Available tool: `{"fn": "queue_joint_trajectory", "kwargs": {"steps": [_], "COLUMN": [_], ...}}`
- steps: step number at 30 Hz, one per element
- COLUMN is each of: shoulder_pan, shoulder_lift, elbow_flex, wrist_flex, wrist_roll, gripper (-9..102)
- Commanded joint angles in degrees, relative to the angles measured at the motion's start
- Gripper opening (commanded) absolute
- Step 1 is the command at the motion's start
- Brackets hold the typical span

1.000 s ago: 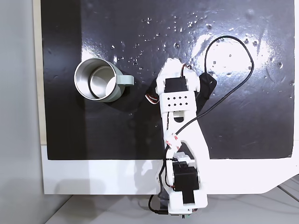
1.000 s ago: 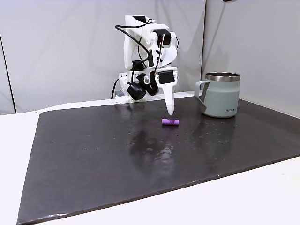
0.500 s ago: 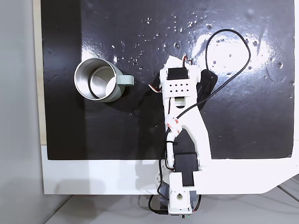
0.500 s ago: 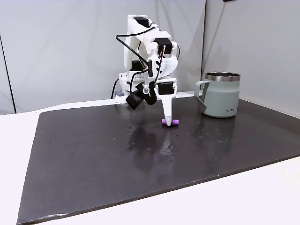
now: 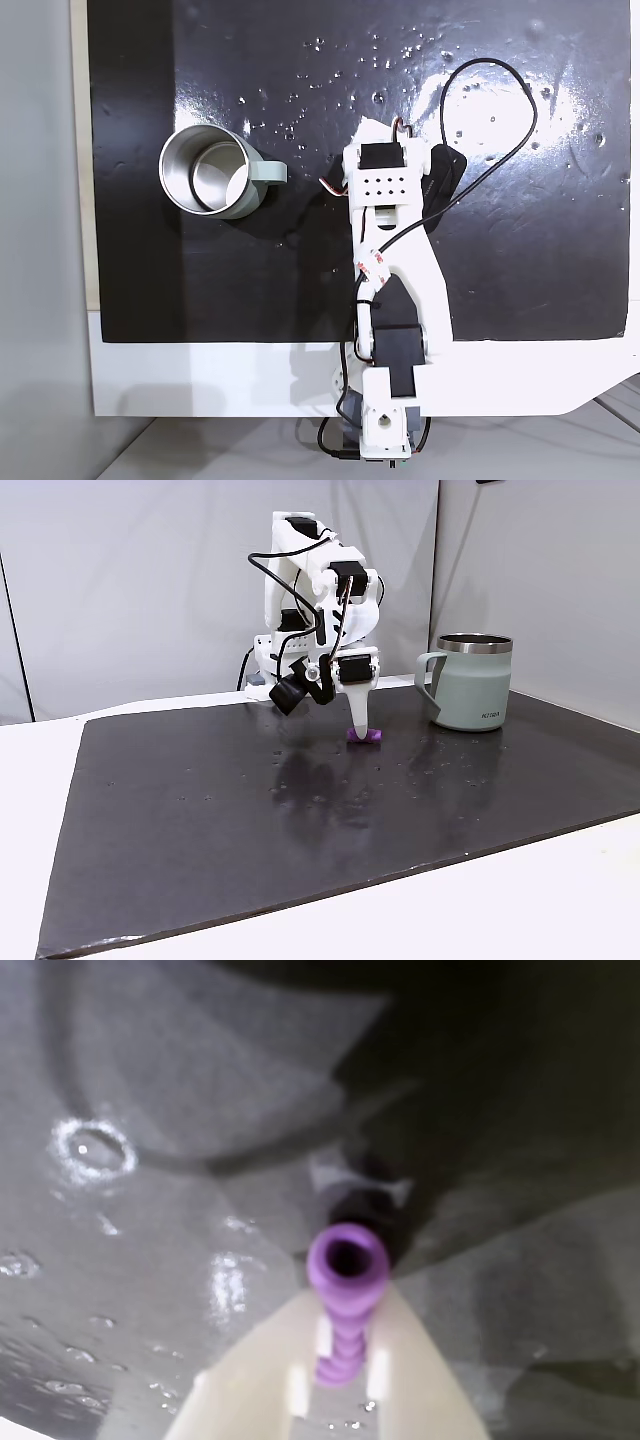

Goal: Grasp a pengrip and put it in the cup.

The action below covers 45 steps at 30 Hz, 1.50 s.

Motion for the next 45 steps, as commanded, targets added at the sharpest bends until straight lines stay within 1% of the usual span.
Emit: {"fn": "queue_joint_trajectory", "kwargs": {"steps": [1, 8, 16, 25, 29, 36, 41, 45], "shoulder_pan": [-1.14, -5.63, -14.06, -25.31, -28.74, -35.16, -37.0, -36.74], "shoulder_lift": [7.73, 26.54, 36.83, 36.91, 39.11, 38.23, 37.88, 37.18], "elbow_flex": [0.35, 1.58, 0.0, -6.86, -6.15, -5.19, -3.08, -2.99], "wrist_flex": [3.78, 11.87, 12.57, 8.7, 4.39, -1.05, -4.13, -4.48], "wrist_roll": [-1.14, -4.48, -7.91, -11.07, -14.5, -20.74, -21.88, -21.88], "gripper": [0, 0, 0, 0, 0, 0, 0, 0]}}
